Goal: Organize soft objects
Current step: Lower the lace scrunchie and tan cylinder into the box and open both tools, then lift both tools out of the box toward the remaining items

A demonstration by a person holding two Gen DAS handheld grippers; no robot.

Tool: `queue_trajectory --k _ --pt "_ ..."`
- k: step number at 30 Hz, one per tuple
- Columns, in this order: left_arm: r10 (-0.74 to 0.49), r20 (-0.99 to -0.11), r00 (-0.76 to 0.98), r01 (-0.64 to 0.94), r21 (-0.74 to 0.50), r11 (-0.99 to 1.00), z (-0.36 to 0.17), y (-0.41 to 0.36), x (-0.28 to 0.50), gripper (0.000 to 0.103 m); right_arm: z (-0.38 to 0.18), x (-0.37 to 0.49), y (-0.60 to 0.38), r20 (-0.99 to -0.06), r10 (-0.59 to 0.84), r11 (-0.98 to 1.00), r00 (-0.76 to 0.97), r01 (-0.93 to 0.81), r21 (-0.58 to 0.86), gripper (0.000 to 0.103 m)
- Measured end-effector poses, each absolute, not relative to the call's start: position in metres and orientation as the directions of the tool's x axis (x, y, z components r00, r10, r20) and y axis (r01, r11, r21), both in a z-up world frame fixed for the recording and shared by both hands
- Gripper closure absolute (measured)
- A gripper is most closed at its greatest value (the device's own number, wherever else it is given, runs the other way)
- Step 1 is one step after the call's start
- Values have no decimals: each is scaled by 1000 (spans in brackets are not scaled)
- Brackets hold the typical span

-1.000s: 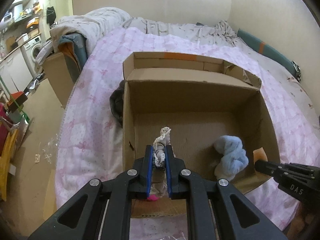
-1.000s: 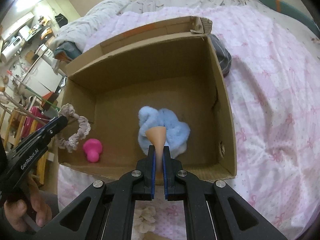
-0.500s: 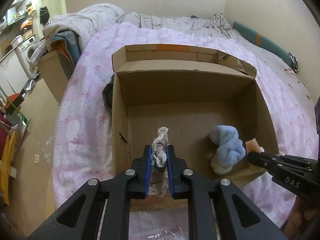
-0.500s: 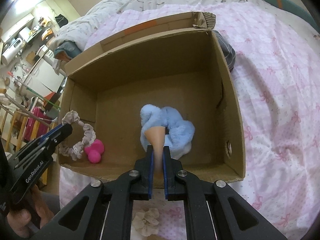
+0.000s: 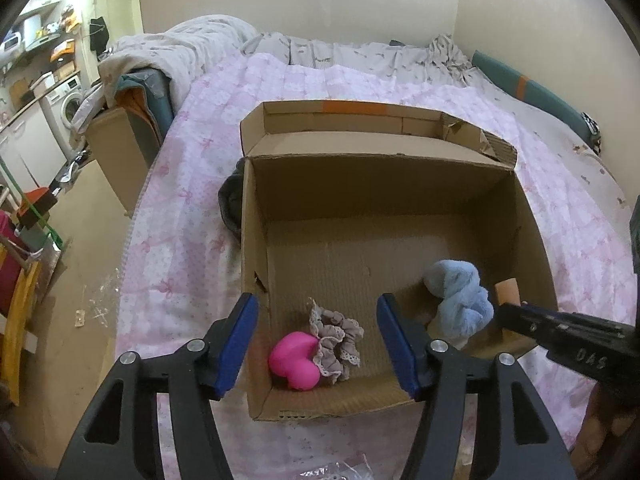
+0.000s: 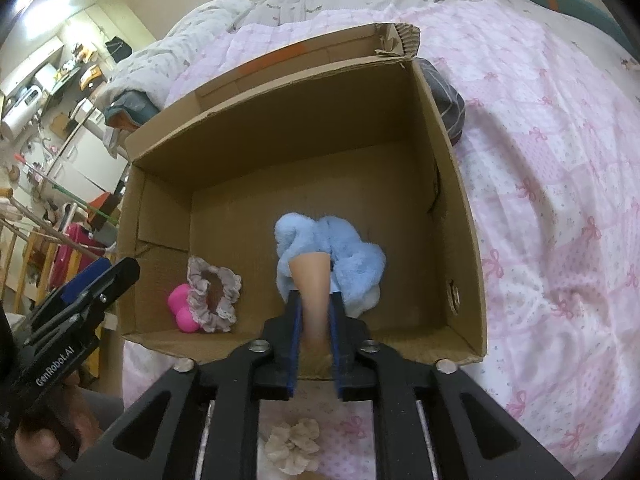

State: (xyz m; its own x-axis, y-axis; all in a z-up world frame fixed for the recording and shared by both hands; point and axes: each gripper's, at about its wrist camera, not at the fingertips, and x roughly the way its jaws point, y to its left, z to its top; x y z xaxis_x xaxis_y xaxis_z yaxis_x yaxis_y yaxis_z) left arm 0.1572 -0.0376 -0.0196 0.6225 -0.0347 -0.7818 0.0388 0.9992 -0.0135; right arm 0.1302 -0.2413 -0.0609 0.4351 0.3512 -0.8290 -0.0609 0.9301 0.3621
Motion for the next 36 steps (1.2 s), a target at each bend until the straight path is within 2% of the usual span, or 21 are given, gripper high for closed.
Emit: queue_trajectory --k 2,4,5,23,27,36 --pt "-35 -784 620 38 -15 999 -20 -38 157 44 -59 131 -244 -819 368 921 440 -52 386 70" --pt "-34 -783 621 39 -12 999 -20 -38 157 44 -56 130 -246 -809 370 916 457 -31 401 23" --pt "-32 -783 622 38 -11 999 -20 -38 157 44 -53 128 -248 -800 360 917 481 -23 399 19" --pt "-51 -781 623 25 -45 999 -11 -35 147 44 -48 126 -246 -793 362 918 490 -41 394 19" --pt "-22 -770 638 13 -18 1000 -4 -33 137 35 -45 120 -247 -791 360 920 495 -48 389 19" --pt "-5 -747 665 -14 -20 1000 5 -25 109 32 -32 104 -260 -780 351 922 518 -47 383 19"
